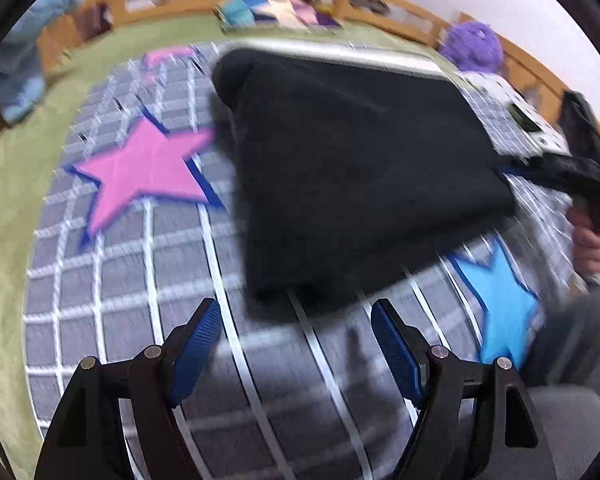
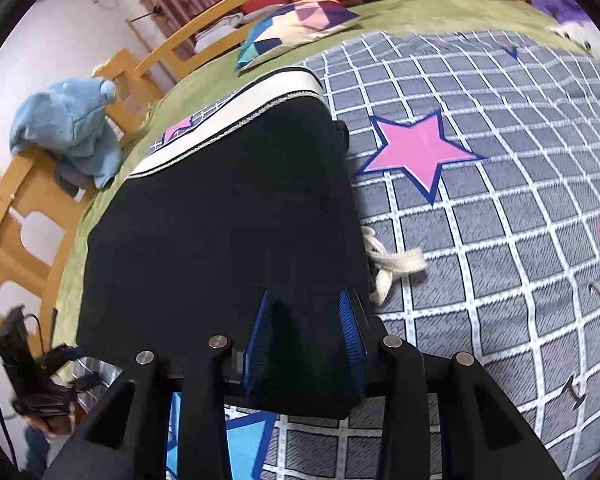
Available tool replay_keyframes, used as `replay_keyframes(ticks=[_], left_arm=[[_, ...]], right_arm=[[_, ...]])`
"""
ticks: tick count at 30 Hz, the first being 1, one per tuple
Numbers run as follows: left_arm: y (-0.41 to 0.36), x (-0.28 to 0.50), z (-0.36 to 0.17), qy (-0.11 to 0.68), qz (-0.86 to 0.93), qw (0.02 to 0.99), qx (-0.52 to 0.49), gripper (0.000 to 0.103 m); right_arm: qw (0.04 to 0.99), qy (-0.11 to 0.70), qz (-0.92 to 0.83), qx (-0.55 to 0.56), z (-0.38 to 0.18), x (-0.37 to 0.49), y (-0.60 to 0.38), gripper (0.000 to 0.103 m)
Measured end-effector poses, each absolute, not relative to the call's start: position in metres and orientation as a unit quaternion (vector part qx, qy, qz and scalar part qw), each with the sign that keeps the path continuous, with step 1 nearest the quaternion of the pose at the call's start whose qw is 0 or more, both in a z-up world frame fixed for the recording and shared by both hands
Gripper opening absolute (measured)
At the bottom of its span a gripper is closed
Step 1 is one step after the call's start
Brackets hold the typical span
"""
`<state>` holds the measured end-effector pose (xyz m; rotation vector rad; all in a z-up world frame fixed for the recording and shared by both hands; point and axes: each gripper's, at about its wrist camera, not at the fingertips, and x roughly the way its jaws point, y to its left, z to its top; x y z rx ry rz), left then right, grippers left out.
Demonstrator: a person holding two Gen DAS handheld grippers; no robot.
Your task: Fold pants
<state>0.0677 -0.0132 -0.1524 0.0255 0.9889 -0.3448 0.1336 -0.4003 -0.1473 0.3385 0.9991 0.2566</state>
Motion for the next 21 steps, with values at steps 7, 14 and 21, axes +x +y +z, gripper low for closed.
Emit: replay_keyframes(ticks=[7, 14, 21], left_arm=[[-0.016, 0.072, -0.13, 0.416, -0.205, 0.885, -0.052, 0.014], [0.001, 0.058, -0.161, 0.479, -0.216, 0.849, -0.059, 0.022], [0.021, 0.064, -0.123, 0.441, -0.198, 0.875, -0.019, 0.06]], right_arm=[[0.853, 0.498, 0.117, 0.102, -0.15, 0.134, -0.379, 0.003], [0.836, 0.509, 0.144, 0.145, -0.164, 0.137, -0.39, 0.004], [0.875, 0.448, 0.15, 0.1, -0.108, 0.144, -0.395, 0.03]])
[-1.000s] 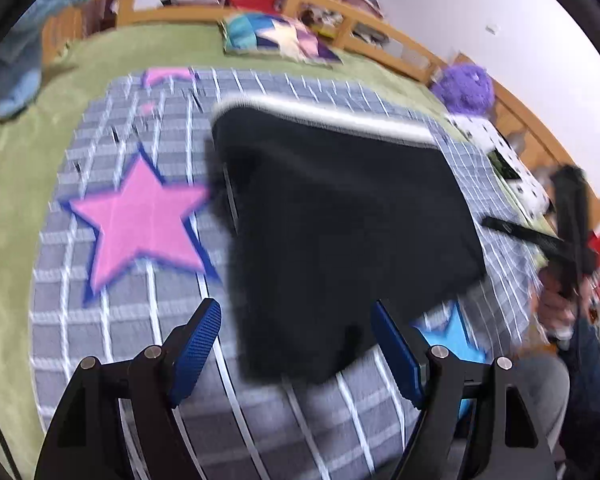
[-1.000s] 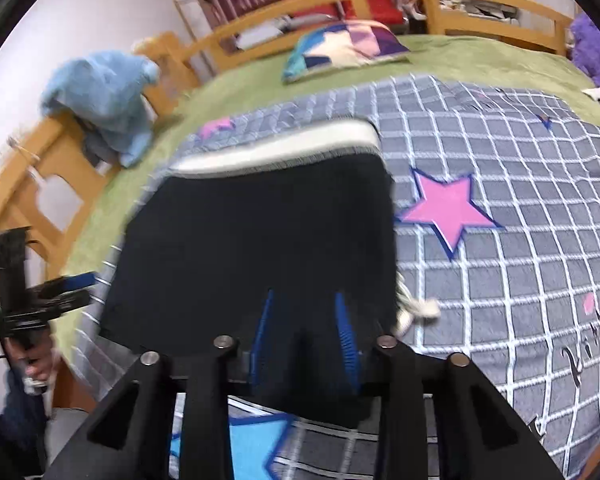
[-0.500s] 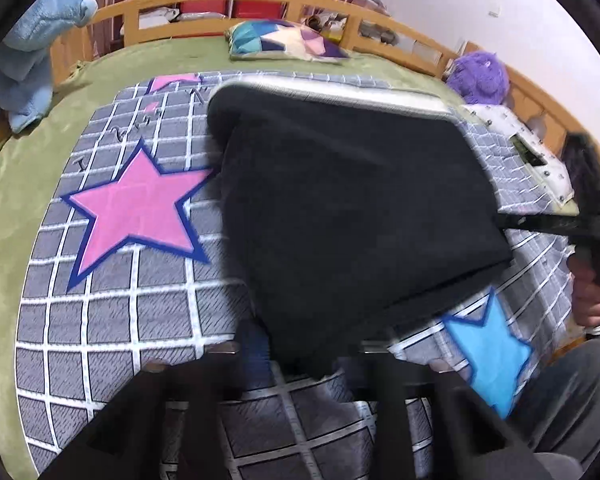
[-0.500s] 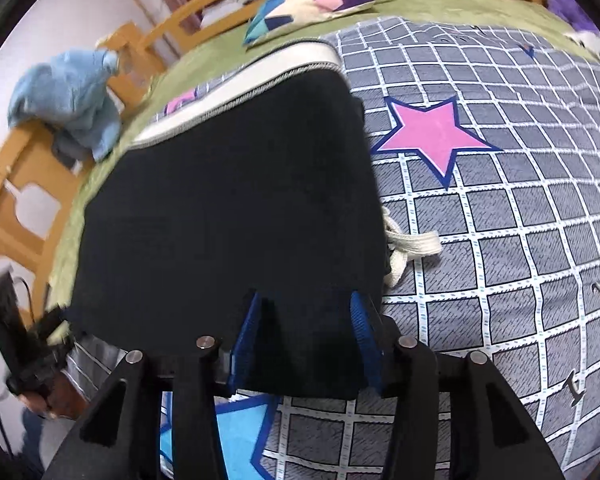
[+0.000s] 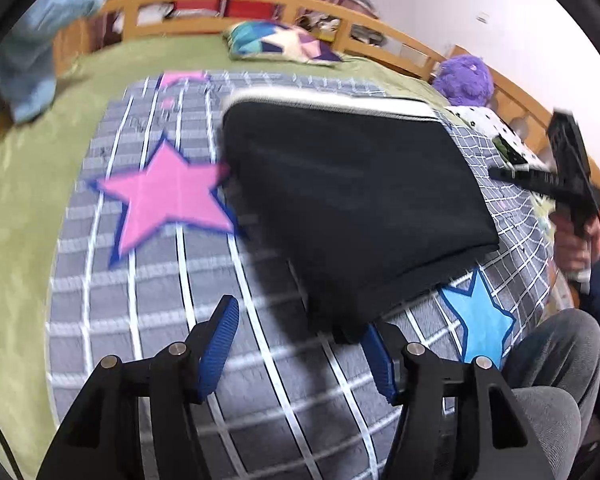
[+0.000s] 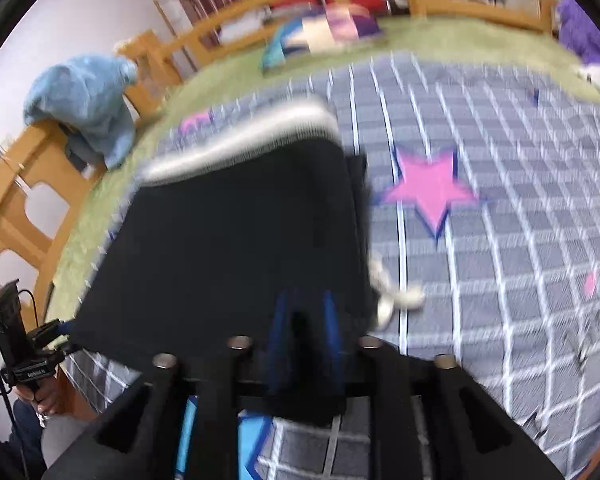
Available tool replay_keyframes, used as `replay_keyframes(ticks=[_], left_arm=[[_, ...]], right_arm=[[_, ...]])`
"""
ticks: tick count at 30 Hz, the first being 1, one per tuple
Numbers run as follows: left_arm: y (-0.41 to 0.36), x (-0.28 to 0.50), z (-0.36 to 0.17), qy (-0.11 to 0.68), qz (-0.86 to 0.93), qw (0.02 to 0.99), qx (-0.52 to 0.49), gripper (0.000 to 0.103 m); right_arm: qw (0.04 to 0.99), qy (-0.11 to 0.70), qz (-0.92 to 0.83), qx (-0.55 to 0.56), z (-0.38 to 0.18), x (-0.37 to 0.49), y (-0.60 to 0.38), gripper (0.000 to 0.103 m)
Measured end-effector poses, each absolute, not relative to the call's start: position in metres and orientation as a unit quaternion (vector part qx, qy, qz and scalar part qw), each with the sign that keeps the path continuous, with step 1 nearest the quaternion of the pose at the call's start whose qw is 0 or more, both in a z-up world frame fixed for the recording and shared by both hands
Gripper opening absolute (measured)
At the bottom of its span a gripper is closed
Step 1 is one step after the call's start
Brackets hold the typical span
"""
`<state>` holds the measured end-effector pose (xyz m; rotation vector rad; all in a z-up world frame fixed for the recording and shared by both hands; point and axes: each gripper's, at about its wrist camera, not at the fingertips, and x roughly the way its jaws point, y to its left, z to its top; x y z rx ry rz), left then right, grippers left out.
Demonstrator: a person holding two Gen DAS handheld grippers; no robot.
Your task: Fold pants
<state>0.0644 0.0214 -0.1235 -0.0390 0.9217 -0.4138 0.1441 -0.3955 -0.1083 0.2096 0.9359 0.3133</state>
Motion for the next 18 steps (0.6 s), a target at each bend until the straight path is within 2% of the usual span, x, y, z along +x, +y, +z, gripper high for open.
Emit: replay_keyframes(ticks=[6, 8, 13, 15, 18], left_arm=[[0.002, 0.079, -0.095, 0.426, -0.238, 0.87, 0.072, 0.061], [0.009, 0.075, -0.106, 0.435, -0.226, 0.867, 0.091, 0.067], [0.051, 0.057, -0.128, 0.457, -0.237, 0.858, -0.014, 0.067], [0.059, 0.052, -0.133, 0.458, -0.203, 0.865, -0.016, 0.064], [0.067, 0.056, -0.127, 0.447, -0.2, 0.871, -0.038, 0.065]], right_arm=[[0.904, 0.396, 0.147, 0.066, -0.081, 0.182, -0.373, 0.031], [0.901, 0.397, 0.161, 0.067, -0.086, 0.197, -0.365, 0.031], [0.905, 0.405, 0.121, 0.048, -0.109, 0.238, -0.351, 0.031], [0.894, 0.435, 0.102, 0.023, -0.128, 0.253, -0.347, 0.029], [0.895, 0.436, 0.09, 0.004, -0.136, 0.259, -0.347, 0.029]])
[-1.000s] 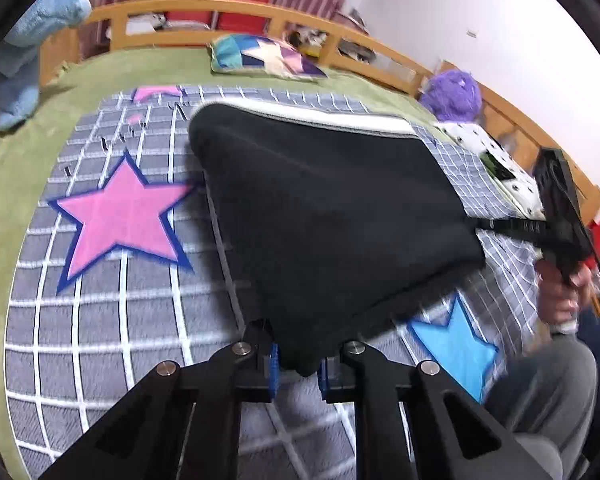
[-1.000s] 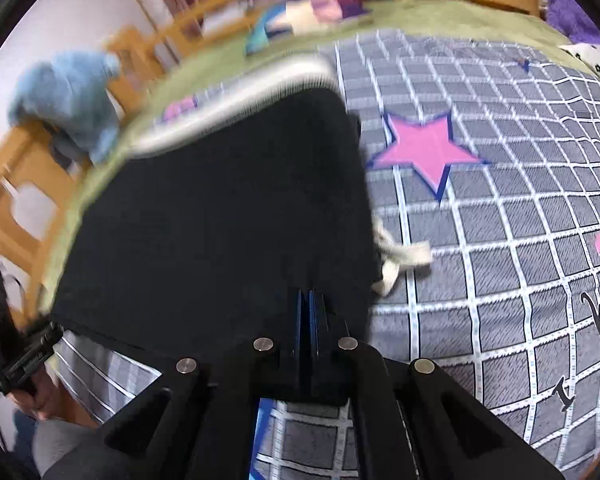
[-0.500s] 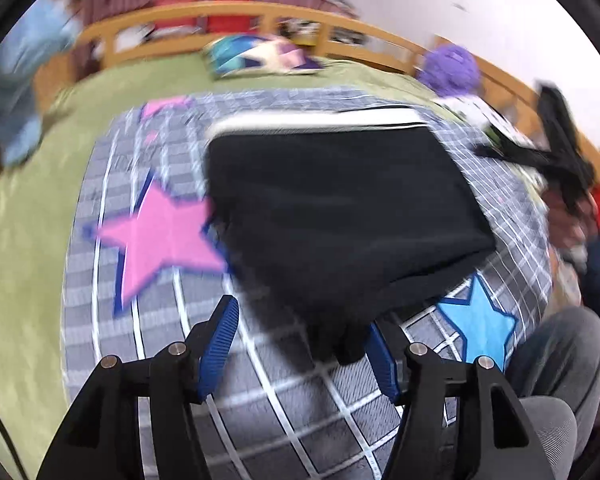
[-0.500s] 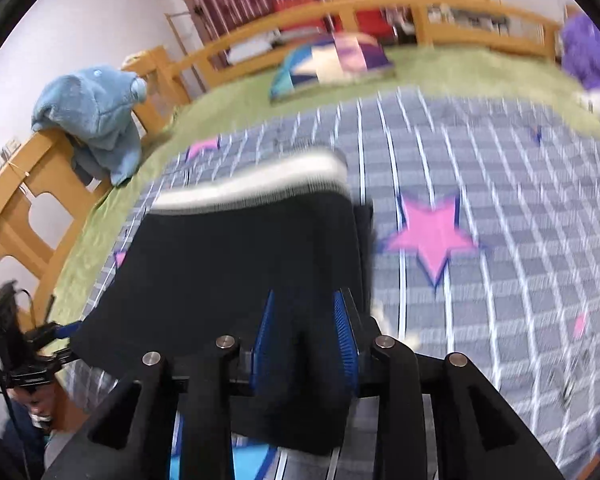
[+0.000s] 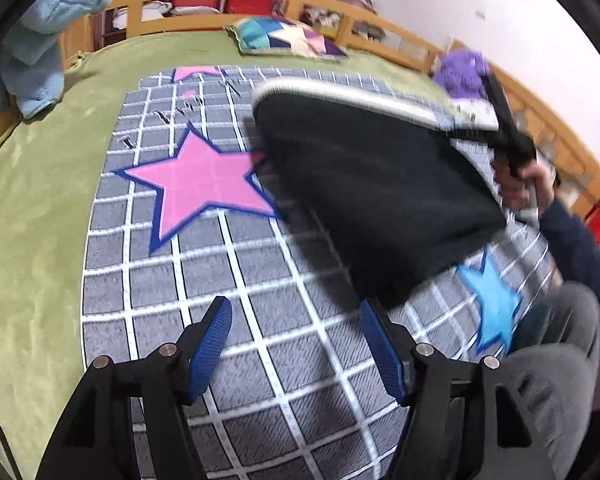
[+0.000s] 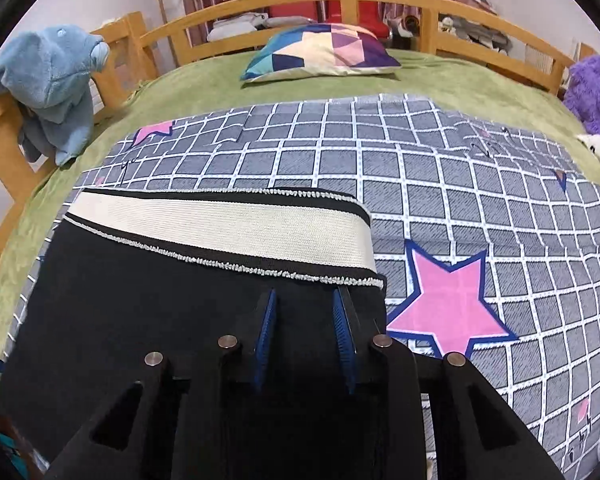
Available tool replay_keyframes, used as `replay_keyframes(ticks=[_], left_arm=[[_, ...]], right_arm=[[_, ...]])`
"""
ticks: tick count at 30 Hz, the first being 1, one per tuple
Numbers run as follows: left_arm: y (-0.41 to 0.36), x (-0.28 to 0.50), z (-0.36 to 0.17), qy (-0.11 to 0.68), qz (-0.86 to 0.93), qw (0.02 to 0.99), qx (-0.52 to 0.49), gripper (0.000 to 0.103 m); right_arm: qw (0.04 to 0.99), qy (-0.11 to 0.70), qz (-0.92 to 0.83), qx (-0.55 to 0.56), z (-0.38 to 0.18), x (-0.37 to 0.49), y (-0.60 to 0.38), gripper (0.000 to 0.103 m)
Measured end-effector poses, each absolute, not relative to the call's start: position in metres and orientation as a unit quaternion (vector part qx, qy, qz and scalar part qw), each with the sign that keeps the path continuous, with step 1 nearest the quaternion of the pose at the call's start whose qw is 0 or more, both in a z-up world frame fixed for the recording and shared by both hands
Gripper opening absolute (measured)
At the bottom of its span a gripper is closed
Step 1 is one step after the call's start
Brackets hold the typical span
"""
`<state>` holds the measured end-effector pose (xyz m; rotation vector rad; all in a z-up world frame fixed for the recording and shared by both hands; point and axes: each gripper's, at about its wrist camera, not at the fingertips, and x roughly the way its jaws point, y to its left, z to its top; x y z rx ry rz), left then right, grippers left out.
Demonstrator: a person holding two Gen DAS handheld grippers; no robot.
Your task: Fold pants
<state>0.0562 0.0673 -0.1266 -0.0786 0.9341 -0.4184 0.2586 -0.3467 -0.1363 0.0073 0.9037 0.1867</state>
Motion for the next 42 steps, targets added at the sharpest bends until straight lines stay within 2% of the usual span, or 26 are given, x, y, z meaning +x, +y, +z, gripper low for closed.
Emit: replay_keyframes(ticks=[6, 9, 12, 14, 16, 17, 20, 23, 26, 31, 34, 35, 37, 39, 40, 42], left_arm=[[0.031, 0.108, -0.091, 0.39, -0.22, 0.892, -0.058, 0.065], [-0.008, 0.146, -0.084, 0.375, -0.238, 0.894, -0.048, 0.065], [-0.038, 0.181, -0.108, 0.404, -0.24, 0.882, -0.036, 0.066], [-0.046, 0.195, -0.145, 0.459, -0.226, 0.859, -0.029, 0.065], [-0.048, 0.182, -0.165, 0.451, -0.229, 0.863, -0.011, 0.065], [-0.046, 0.169, -0.164, 0.427, -0.231, 0.874, -0.004, 0.066], [-0.035, 0.154, -0.154, 0.435, -0.249, 0.865, -0.026, 0.066], [-0.019, 0.137, -0.136, 0.434, -0.265, 0.86, -0.048, 0.066], [-0.015, 0.106, -0.136, 0.433, -0.271, 0.86, -0.008, 0.067], [-0.014, 0.083, -0.162, 0.45, -0.243, 0.859, 0.021, 0.072], [-0.005, 0.089, -0.143, 0.442, -0.247, 0.862, -0.005, 0.072], [-0.003, 0.092, -0.133, 0.426, -0.245, 0.871, -0.007, 0.071], [-0.004, 0.102, -0.115, 0.403, -0.243, 0.882, 0.0, 0.071], [-0.01, 0.121, -0.1, 0.386, -0.243, 0.89, 0.002, 0.071], [-0.015, 0.131, -0.095, 0.382, -0.241, 0.892, 0.002, 0.071], [-0.032, 0.161, -0.089, 0.374, -0.234, 0.897, 0.003, 0.071]], right_arm=[[0.903, 0.415, 0.107, 0.037, -0.106, 0.243, -0.346, 0.032], [0.913, 0.391, 0.114, 0.037, -0.099, 0.241, -0.338, 0.043], [0.909, 0.402, 0.108, 0.026, -0.114, 0.251, -0.337, 0.046], [0.9, 0.427, 0.087, 0.006, -0.138, 0.263, -0.339, 0.039], [0.91, 0.408, 0.068, -0.023, -0.147, 0.263, -0.336, 0.039], [0.912, 0.404, 0.069, -0.028, -0.148, 0.262, -0.335, 0.039], [0.916, 0.394, 0.064, -0.035, -0.15, 0.259, -0.333, 0.039], [0.907, 0.412, 0.081, 0.006, -0.14, 0.258, -0.346, 0.039], [0.898, 0.419, 0.116, 0.064, -0.12, 0.233, -0.362, 0.039], [0.872, 0.451, 0.185, 0.035, -0.139, 0.175, -0.373, 0.039], [0.872, 0.455, 0.179, 0.036, -0.145, 0.161, -0.378, 0.037], [0.87, 0.461, 0.173, 0.032, -0.14, 0.161, -0.377, 0.033], [0.873, 0.458, 0.166, 0.035, -0.124, 0.162, -0.379, 0.032], [0.893, 0.415, 0.166, 0.047, -0.105, 0.162, -0.38, 0.038], [0.902, 0.396, 0.165, 0.044, -0.098, 0.167, -0.377, 0.047], [0.915, 0.37, 0.157, 0.034, -0.09, 0.183, -0.367, 0.049]])
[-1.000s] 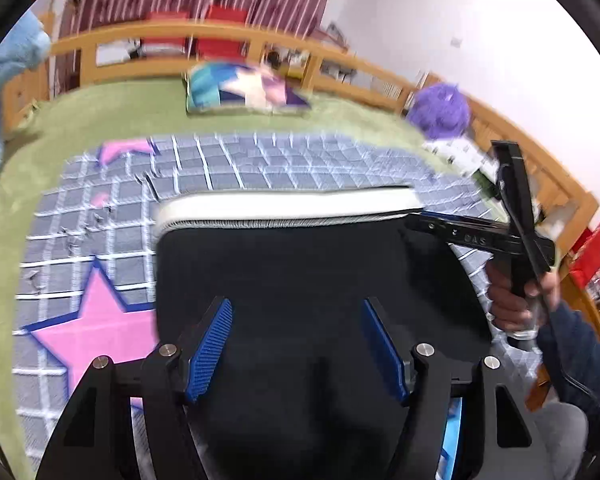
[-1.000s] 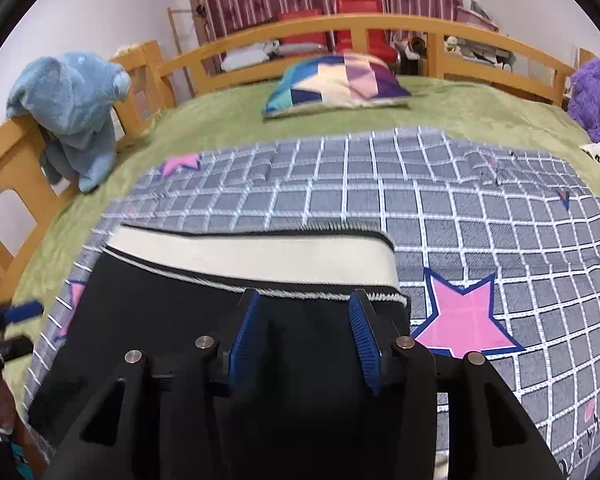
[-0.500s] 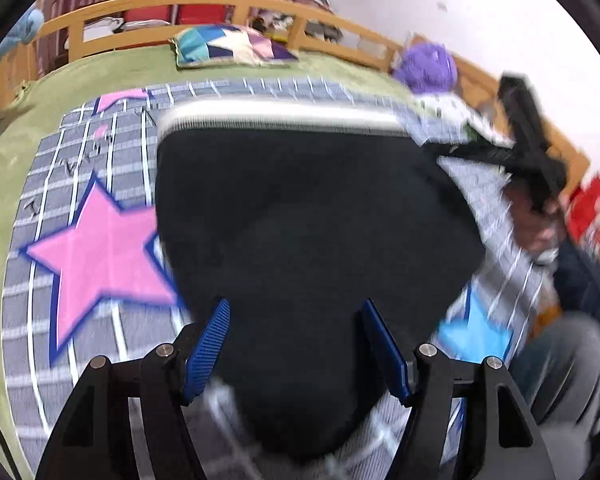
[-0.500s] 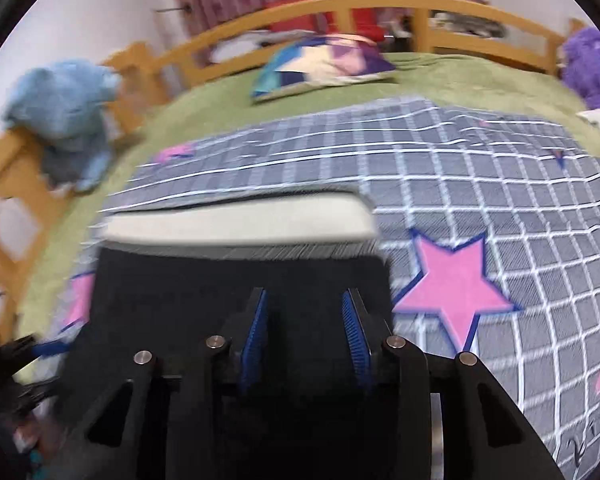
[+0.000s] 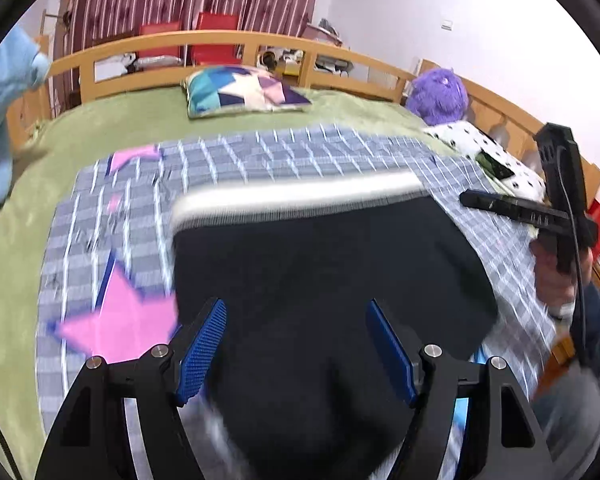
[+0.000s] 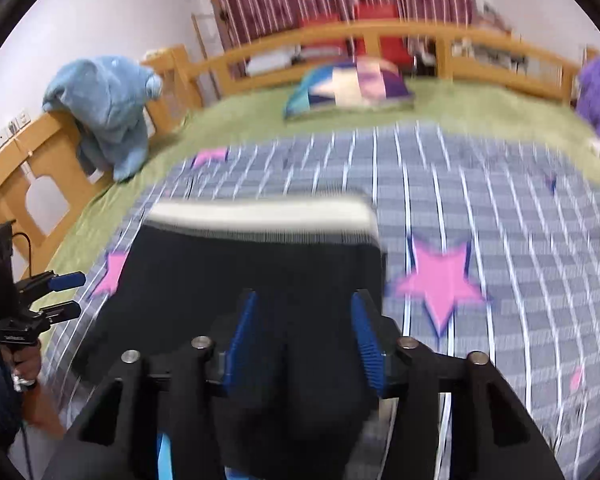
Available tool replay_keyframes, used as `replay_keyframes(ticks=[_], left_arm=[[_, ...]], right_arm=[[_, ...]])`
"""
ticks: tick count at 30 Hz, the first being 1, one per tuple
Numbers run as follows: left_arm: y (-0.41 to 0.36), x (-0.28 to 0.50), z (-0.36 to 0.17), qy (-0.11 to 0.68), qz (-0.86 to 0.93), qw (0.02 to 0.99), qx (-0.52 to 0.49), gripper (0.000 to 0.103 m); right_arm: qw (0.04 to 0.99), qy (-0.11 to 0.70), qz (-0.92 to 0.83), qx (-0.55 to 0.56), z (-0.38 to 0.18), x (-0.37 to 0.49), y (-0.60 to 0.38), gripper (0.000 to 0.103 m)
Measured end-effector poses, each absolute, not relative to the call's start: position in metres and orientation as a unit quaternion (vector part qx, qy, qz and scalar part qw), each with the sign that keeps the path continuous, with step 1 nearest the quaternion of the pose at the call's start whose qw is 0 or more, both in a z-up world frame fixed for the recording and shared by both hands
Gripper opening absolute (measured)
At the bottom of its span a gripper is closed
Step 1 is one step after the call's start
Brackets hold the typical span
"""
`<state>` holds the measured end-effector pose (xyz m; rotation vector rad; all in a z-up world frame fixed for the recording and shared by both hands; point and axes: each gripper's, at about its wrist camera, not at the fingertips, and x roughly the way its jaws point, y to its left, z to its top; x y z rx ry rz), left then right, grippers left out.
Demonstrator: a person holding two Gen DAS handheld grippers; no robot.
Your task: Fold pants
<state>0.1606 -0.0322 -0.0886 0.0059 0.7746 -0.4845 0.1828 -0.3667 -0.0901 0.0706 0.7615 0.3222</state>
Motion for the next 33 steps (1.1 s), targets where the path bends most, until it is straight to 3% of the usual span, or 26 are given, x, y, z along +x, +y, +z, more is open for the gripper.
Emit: replay_keyframes(ticks=[4, 7, 15, 24, 29, 33], left_arm=[[-0.065, 0.22, -0.094, 0.382, -0.204, 0.902, 0.005, 0.071], [-0.08, 0.262, -0.13, 0.435, -0.133, 0.89, 0.037, 0.07], [-0.066, 0.266, -0.14, 0.444, -0.147, 0.884, -0.013, 0.073], [-0.045, 0.209, -0.14, 0.491, -0.124, 0.862, -0.018, 0.073], [-0.022, 0.136, -0.149, 0.513, -0.117, 0.849, -0.032, 0.073], [-0.005, 0.098, -0.142, 0.537, -0.123, 0.832, -0.059, 0.073]], right_arm=[[0.922, 0.358, 0.143, 0.038, -0.097, 0.23, -0.341, 0.049], [0.91, 0.403, 0.099, -0.014, -0.131, 0.271, -0.328, 0.048], [0.91, 0.4, 0.11, 0.004, -0.14, 0.273, -0.343, 0.05], [0.887, 0.448, 0.102, 0.055, -0.14, 0.205, -0.374, 0.05], [0.854, 0.489, 0.108, 0.139, -0.16, 0.159, -0.41, 0.058], [0.839, 0.515, 0.083, 0.157, -0.169, 0.124, -0.419, 0.052]])
